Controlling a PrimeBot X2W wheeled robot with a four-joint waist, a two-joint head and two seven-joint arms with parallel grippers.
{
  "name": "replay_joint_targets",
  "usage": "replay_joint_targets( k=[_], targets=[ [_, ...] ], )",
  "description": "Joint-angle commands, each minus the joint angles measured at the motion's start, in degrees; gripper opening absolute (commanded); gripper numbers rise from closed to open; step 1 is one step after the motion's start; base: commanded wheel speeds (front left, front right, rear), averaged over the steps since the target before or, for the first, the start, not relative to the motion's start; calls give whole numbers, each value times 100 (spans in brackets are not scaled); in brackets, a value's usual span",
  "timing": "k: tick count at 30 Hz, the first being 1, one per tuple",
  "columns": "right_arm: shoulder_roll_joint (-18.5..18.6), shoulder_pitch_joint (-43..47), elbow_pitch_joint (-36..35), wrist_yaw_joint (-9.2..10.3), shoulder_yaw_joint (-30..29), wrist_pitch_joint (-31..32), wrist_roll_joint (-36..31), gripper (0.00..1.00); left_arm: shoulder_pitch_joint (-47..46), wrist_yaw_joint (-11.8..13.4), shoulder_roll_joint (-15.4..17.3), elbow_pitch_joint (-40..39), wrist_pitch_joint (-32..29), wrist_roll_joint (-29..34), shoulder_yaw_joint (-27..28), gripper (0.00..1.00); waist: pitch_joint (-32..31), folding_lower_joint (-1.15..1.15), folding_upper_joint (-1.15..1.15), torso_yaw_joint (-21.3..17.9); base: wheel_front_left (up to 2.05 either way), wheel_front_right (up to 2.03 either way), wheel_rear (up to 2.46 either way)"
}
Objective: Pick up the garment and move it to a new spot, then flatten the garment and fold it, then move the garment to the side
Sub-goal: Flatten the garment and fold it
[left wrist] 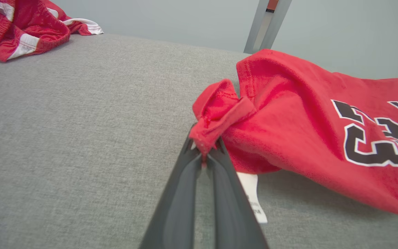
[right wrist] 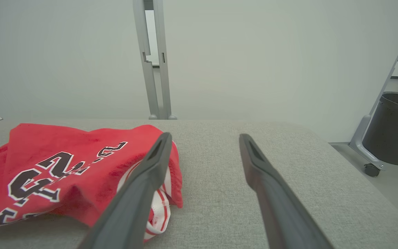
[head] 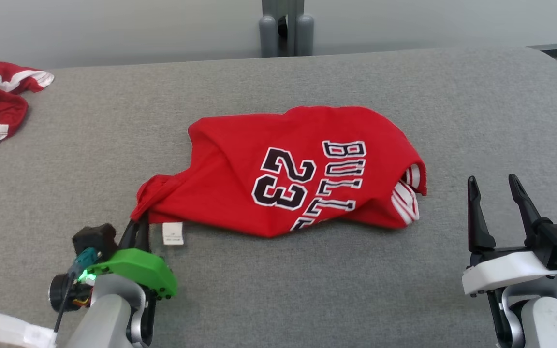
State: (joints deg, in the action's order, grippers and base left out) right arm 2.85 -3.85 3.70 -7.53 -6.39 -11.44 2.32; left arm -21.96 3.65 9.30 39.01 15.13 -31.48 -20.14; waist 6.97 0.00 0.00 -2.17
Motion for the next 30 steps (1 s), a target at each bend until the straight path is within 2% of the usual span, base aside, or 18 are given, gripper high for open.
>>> replay_joint_targets(
  k=[1, 9, 14, 15, 16, 17, 18, 30],
  targets=[
    [9, 44, 27, 8, -11, -16, -5, 100, 211, 80, 72, -76, 1, -29, 148, 0, -110, 0, 0, 254, 0, 0, 0],
    [8, -41, 121, 8, -34, 19, -76, 100, 804, 316, 181, -294, 2, -200, 929, 0, -19, 0, 0, 421, 0, 0, 0],
    [9, -54, 188, 8, -88, 46, -134, 100, 957, 264, 133, -308, 3, -79, 1192, 0, 12, 0, 0, 435, 0, 0, 0],
    [8, -58, 205, 8, -94, 41, -145, 100, 967, 257, 111, -318, 2, -57, 1219, 9, 9, 0, 0, 434, 0, 0, 0],
    [8, -57, 229, 8, -103, 33, -148, 100, 980, 242, 84, -346, 3, -25, 1262, 36, 2, 0, 0, 433, 0, 0, 0],
    [8, -55, 251, 8, -110, 27, -147, 100, 993, 233, 63, -368, 2, 4, 1296, 81, -4, 0, 0, 433, 0, 0, 0],
    [8, -52, 281, 8, -116, 19, -147, 100, 1010, 212, 35, -405, 2, 40, 1342, 100, -13, 0, 0, 431, 0, 0, 0],
    [8, 27, 540, 8, -175, -54, -57, 100, 1092, 14, -106, -1285, 2, 723, 1668, 100, -224, 0, 0, 478, 0, 0, 0]
  ],
)
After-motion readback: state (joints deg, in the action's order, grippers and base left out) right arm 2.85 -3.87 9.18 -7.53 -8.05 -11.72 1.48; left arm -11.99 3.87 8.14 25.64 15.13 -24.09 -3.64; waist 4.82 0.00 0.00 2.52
